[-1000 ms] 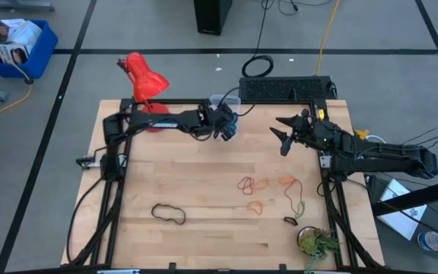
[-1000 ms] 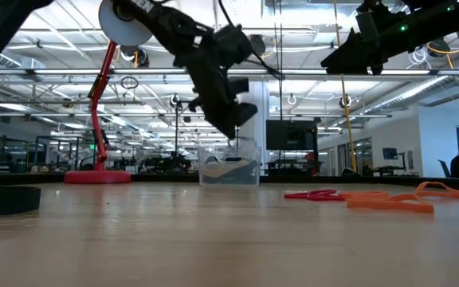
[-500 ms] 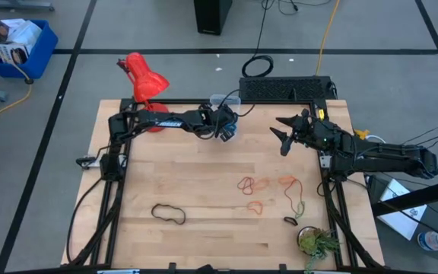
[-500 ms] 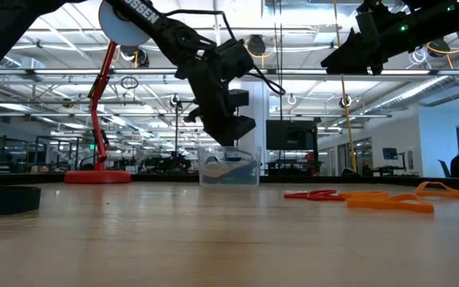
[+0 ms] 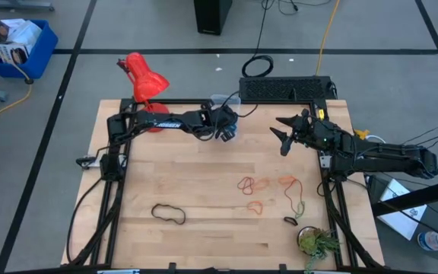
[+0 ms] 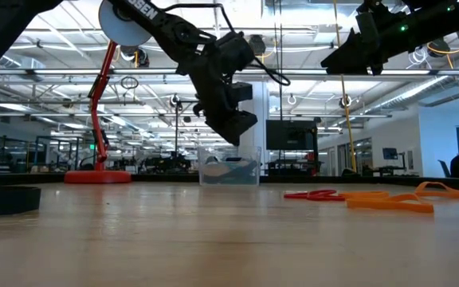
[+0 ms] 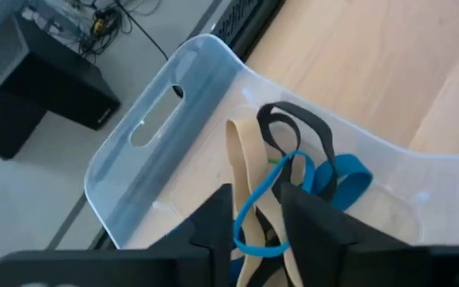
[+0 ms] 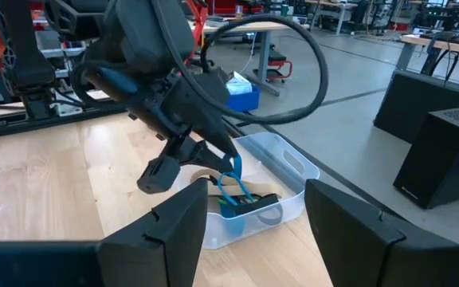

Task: Pick and place rubber bands into bin
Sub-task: Put the black rubber band into the transparent bin

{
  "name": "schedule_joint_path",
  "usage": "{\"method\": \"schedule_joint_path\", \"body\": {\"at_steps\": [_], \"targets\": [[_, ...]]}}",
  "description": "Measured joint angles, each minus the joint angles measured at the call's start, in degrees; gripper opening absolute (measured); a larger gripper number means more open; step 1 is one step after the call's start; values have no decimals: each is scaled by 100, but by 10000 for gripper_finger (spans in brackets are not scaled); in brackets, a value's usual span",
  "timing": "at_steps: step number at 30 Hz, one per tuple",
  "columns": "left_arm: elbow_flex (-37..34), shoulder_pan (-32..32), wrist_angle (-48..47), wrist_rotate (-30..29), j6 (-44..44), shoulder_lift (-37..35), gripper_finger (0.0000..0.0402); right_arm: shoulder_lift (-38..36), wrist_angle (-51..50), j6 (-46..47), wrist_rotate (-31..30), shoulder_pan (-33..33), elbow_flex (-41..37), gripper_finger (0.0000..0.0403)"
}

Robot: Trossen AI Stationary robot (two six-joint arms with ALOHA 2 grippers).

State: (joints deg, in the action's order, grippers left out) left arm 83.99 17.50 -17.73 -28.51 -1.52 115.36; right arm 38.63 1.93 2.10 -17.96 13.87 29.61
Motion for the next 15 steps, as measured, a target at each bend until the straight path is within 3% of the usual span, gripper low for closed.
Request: {"method": "schedule_joint_path", "body": {"at_steps": [5, 10, 15], "targets": [[0, -82, -23, 0, -116, -382, 174, 0, 0, -1, 0, 0, 0, 208], [0, -280, -32, 14, -68, -1173, 201, 0, 0, -1, 0, 1, 0, 208], [2, -582, -425, 955, -188, -2210, 206, 0, -5, -8, 0, 2, 0, 208]]}}
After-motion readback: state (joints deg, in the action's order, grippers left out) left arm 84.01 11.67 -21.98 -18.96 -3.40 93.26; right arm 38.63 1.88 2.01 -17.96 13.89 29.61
